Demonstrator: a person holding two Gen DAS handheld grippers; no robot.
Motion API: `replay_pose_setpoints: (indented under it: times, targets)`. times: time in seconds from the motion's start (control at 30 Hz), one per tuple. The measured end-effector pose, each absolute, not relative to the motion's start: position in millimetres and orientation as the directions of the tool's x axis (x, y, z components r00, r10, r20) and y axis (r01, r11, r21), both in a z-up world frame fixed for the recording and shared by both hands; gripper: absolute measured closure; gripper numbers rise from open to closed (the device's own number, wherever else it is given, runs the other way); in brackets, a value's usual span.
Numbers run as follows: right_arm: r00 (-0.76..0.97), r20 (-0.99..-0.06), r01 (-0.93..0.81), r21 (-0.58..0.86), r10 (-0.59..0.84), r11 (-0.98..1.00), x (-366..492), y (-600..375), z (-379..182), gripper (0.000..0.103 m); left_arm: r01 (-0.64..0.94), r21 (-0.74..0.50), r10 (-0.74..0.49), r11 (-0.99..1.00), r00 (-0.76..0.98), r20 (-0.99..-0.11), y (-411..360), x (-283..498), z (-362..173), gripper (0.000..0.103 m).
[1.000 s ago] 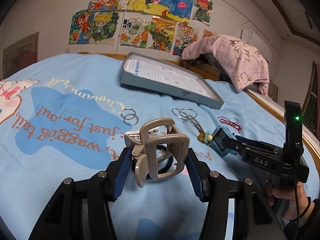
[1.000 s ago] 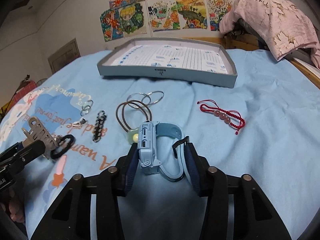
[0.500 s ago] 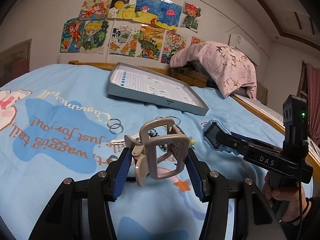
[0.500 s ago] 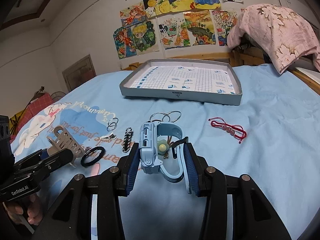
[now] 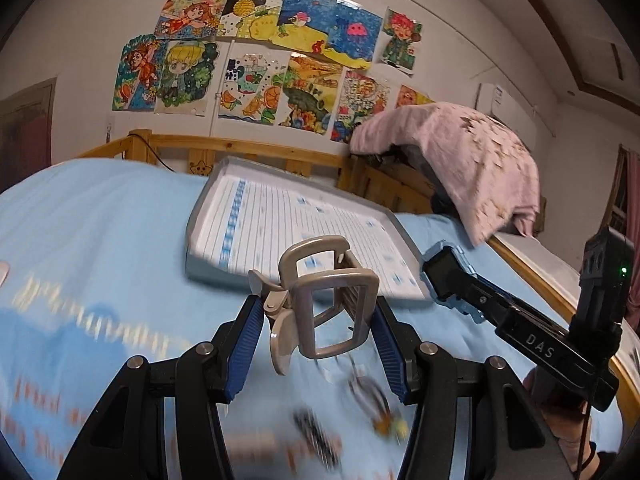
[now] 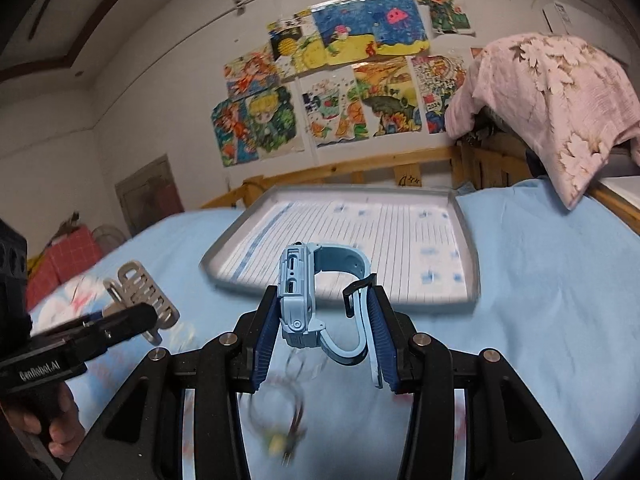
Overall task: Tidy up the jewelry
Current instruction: 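Carry the claw clip and smartwatch into the grey tray and open both tools, then withdraw both open tools from the tray back over the bed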
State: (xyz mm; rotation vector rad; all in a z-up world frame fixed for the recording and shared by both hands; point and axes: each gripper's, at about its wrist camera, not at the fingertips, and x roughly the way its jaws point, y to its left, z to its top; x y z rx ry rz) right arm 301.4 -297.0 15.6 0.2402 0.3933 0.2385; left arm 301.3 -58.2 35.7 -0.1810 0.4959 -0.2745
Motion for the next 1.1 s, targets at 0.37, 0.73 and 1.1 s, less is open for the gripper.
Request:
replay_pose_setpoints:
  times: [0.37,0.73,1.1]
  targets:
    - [0.865,-0.431,-0.106,0.343,0.257,0.933,414,-294,-17,0.063,0.126,-0.269,-0.261,0.955,0.789,-0.556,-53,413,12,0.051]
    - [0.839,-0.5,-0.059,0.307,0.213,0.95,428,-287,-43,0.05,0.101,-0.253,-0.232,0.962,0.794,-0.562,-53,418,-3,0.046]
    - [0.887,-0.427,-0.028,0.335,0.178,0.942,400,-307,-23,0.041,0.06,-0.258,-0.189,0.964,0.838,-0.512,-41,383,18,0.013]
